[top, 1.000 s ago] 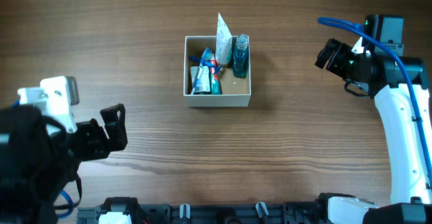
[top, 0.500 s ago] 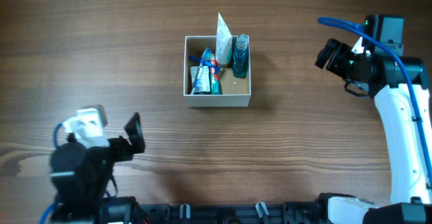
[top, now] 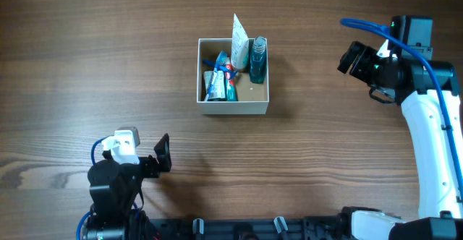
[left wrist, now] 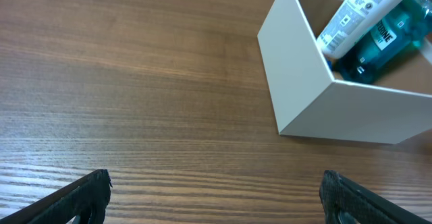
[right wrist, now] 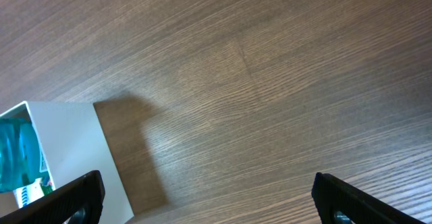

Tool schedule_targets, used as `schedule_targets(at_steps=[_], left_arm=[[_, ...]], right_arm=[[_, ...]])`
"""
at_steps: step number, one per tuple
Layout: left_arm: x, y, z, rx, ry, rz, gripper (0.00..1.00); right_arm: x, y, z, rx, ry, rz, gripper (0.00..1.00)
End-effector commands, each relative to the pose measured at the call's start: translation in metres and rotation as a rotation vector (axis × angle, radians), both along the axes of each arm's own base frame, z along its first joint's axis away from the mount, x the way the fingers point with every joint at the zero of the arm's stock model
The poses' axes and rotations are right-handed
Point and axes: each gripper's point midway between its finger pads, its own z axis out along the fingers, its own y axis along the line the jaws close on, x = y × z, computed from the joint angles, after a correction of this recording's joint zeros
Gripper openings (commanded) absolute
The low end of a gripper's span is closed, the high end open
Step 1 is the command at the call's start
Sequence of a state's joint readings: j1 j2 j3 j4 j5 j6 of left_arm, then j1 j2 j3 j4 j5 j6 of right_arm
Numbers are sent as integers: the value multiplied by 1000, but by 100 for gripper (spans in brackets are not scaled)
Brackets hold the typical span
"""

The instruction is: Pack container

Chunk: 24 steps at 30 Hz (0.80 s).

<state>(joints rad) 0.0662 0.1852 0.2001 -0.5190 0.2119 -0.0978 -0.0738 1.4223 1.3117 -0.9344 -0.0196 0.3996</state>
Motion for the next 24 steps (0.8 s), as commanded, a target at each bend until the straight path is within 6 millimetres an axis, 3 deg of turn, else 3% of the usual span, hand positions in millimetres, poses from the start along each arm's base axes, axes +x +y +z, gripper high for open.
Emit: schedule_targets(at_steps=[1, 9, 24], left_arm=[[-1, -4, -12, -5, -14, -29, 100], [0, -4, 2, 1, -84, -27, 100], [0, -4, 1, 1, -80, -27, 100]], right_arm=[[2, 0, 3, 1, -9, 4, 100], [2, 0, 3, 1, -9, 4, 100], [2, 0, 3, 1, -9, 4, 100]])
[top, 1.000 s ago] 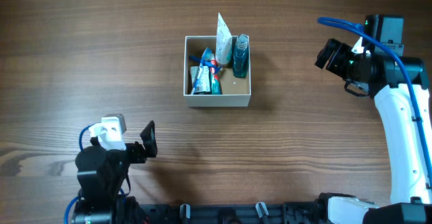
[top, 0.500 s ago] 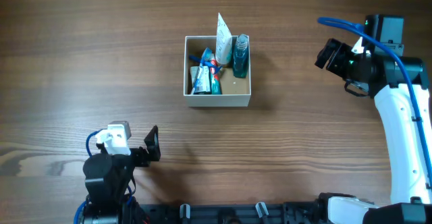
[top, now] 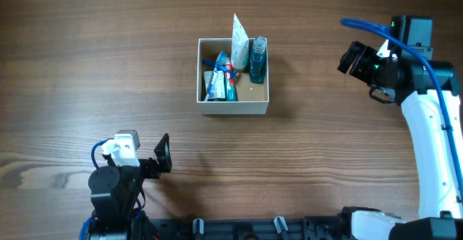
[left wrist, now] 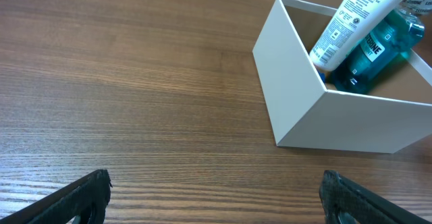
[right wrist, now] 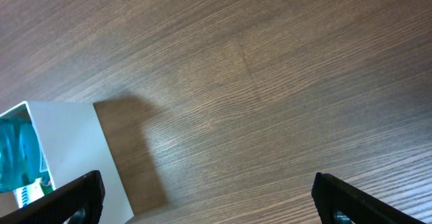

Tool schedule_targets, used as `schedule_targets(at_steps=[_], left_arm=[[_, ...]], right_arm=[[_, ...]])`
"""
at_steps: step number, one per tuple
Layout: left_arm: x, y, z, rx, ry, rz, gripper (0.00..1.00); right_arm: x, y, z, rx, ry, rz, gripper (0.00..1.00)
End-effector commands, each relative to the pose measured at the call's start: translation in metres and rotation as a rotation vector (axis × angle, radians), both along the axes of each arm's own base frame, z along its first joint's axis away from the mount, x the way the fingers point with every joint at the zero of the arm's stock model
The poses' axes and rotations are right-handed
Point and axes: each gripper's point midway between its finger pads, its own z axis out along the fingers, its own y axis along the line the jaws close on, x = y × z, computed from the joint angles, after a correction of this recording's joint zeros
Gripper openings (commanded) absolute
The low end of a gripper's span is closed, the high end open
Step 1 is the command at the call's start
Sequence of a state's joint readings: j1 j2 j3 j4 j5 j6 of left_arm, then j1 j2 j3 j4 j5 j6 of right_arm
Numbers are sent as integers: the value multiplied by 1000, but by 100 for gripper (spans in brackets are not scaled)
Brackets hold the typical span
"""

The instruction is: Pack container

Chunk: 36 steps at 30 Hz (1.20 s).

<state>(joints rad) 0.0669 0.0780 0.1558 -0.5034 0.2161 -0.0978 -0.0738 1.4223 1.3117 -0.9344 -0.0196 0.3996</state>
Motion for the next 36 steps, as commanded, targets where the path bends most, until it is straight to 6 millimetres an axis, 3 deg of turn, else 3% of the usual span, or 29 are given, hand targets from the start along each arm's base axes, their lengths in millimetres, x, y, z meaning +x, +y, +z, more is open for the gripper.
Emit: schedule_targets(at_steps=[1, 7, 11, 16, 21, 26, 29, 36], left_arm=[[-1, -3, -3, -2, -2, -24, 100], [-1, -3, -3, -2, -2, -24, 100], [-1, -3, -3, -2, -2, -24, 100], [-1, -3, -3, -2, -2, -24, 100], [-1, -3, -3, -2, -2, -24, 100], [-1, -3, -3, -2, -2, -24, 100], [-1, -3, -3, -2, -2, -24, 100], [-1, -3, -3, -2, -2, -24, 100]], right_arm=[[2, 0, 3, 1, -9, 4, 100], [1, 0, 1, 1, -5, 4, 100], [-5, 7, 14, -2, -49, 22, 100], [-34, 30, 41, -3, -151, 89, 100], [-76, 32, 57, -7, -261, 99, 100], [-111, 19, 44, -65, -325, 53, 100], [-114, 12, 40, -104, -443, 29, 100], [-111, 42, 14, -139, -676, 281, 100]])
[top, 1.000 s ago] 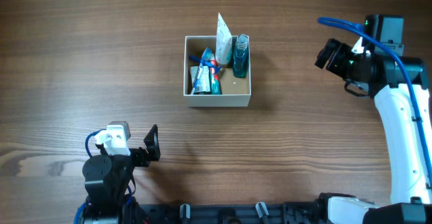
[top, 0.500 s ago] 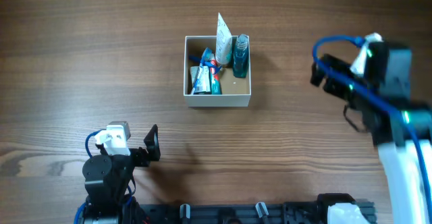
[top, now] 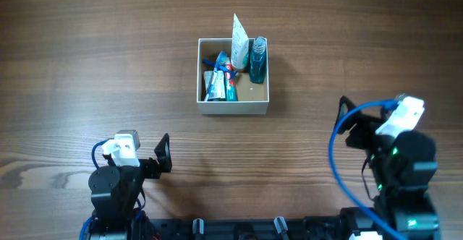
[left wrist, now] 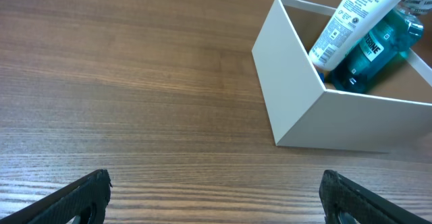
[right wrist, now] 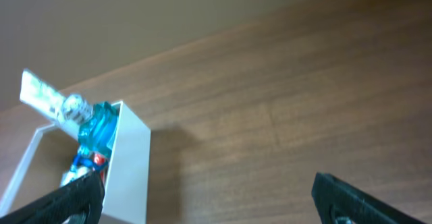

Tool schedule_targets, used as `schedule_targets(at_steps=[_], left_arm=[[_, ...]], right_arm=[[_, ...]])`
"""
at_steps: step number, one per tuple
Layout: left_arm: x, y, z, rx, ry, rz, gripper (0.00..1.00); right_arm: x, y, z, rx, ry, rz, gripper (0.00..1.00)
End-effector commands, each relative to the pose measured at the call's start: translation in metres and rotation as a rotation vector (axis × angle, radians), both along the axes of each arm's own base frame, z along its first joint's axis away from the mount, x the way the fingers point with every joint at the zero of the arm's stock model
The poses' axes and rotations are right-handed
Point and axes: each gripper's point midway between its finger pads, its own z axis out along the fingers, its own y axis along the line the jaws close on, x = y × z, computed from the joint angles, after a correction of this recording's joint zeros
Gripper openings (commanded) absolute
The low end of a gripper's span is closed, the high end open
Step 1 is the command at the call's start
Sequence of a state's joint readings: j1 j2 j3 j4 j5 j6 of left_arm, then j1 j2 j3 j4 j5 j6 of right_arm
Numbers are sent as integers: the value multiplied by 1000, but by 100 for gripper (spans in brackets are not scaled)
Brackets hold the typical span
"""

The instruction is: Pack container

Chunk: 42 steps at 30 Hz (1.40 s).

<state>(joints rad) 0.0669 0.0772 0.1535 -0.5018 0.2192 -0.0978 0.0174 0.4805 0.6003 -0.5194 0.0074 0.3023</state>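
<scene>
A white open box [top: 233, 108] stands on the wooden table, a little behind the middle. Inside it are a white tube [top: 239, 39] leaning upright, a teal bottle [top: 258, 61] and blue and red packets [top: 221, 81]. The box [left wrist: 317, 109] also shows at upper right in the left wrist view, with the tube [left wrist: 358, 11] and bottle [left wrist: 378, 45] in it. My left gripper [top: 163, 153] is open near the front left edge, empty. My right gripper [top: 346, 124] is open at the front right, empty, with the box [right wrist: 128, 163] to its left.
Bare wood surrounds the box on all sides. Both arm bases sit at the table's front edge, with a blue cable looping over the right arm [top: 336, 150].
My right arm has moved from the back right of the table to the front right, its open gripper now lower and nearer the front edge. The left arm has not moved.
At first my left gripper was open at the front left and the right one open at the back right, the box packed. Then the left arm had drawn back slightly. Now the right arm is back near the front edge too.
</scene>
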Motion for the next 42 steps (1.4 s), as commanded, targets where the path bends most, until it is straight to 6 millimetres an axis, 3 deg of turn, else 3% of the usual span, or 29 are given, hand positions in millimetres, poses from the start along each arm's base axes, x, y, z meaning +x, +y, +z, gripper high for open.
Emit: schedule_targets(at_steps=[1, 7, 14, 23, 42], left_arm=[[-1, -3, -3, 0, -1, -22, 100], [-1, -3, -3, 0, -2, -22, 100], [-1, -3, -3, 0, -1, -22, 100], [-1, -3, -3, 0, -2, -22, 100], [-1, -3, -3, 0, -2, -22, 100]], right_arm=[[-7, 19, -26, -72, -39, 148, 100], [-16, 17, -55, -102, -53, 147, 100], [-20, 3, -68, -112, -85, 86, 100], [-23, 8, -93, -51, -108, 89, 100], [-23, 8, -93, -47, -106, 88, 100]])
